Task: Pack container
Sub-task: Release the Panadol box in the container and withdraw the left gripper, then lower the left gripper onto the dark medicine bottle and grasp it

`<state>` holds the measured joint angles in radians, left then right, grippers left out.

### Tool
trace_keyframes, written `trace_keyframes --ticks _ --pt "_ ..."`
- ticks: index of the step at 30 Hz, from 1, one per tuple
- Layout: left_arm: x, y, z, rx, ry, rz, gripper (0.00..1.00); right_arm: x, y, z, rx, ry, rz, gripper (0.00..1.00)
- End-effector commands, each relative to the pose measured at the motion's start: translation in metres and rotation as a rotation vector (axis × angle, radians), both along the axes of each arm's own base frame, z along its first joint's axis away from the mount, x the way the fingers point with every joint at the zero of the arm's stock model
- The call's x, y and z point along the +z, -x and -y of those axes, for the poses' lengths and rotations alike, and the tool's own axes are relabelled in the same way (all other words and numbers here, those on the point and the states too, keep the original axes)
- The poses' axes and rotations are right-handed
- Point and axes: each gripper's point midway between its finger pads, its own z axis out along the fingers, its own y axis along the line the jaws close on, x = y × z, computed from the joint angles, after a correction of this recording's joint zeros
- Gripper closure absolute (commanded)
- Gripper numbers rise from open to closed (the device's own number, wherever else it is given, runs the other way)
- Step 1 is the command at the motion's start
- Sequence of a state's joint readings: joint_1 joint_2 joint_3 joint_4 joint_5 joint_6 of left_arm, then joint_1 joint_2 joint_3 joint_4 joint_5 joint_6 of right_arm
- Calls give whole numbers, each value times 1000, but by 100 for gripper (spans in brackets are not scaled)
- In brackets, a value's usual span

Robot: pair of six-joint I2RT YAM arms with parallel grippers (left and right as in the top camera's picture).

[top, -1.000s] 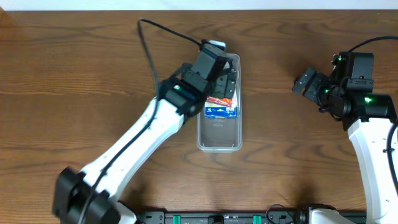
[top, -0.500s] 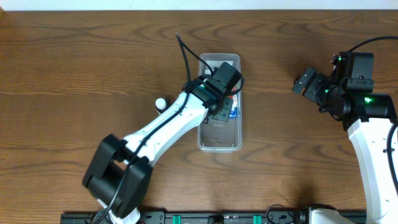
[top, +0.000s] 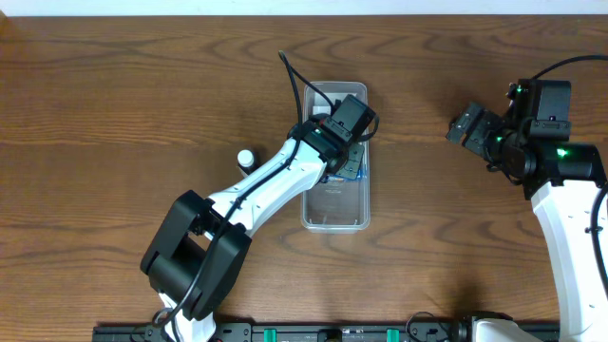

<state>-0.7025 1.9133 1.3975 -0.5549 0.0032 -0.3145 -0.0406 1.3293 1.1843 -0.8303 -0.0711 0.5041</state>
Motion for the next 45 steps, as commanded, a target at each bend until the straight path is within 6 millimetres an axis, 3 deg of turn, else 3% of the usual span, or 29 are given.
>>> trace_keyframes --ticks 1,10,14,17,22,25,27,35,41,45 --pt "-6 -8 -6 15 -41 32 89 6 -1 3 2 10 15 1" --pt "0 -19 -1 -18 -28 87 87 6 -1 3 2 10 15 1" --pt "14 -15 -3 -19 -20 90 73 6 -1 3 1 10 16 1" --pt "45 -10 -8 -18 -4 110 55 6 -1 3 1 10 16 1" --pt "118 3 -22 -8 62 206 39 6 -1 3 1 10 16 1" --pt "149 10 -44 32 51 270 28 6 -1 3 1 10 16 1" --pt "159 11 -65 71 17 288 23 6 -1 3 1 10 16 1" --pt "138 10 -133 216 -83 179 13 6 -1 3 1 10 16 1" --pt "140 1 -140 242 -61 190 11 6 -1 3 1 10 16 1" --pt "140 0 -140 243 -60 194 1 6 -1 3 2 10 15 1"
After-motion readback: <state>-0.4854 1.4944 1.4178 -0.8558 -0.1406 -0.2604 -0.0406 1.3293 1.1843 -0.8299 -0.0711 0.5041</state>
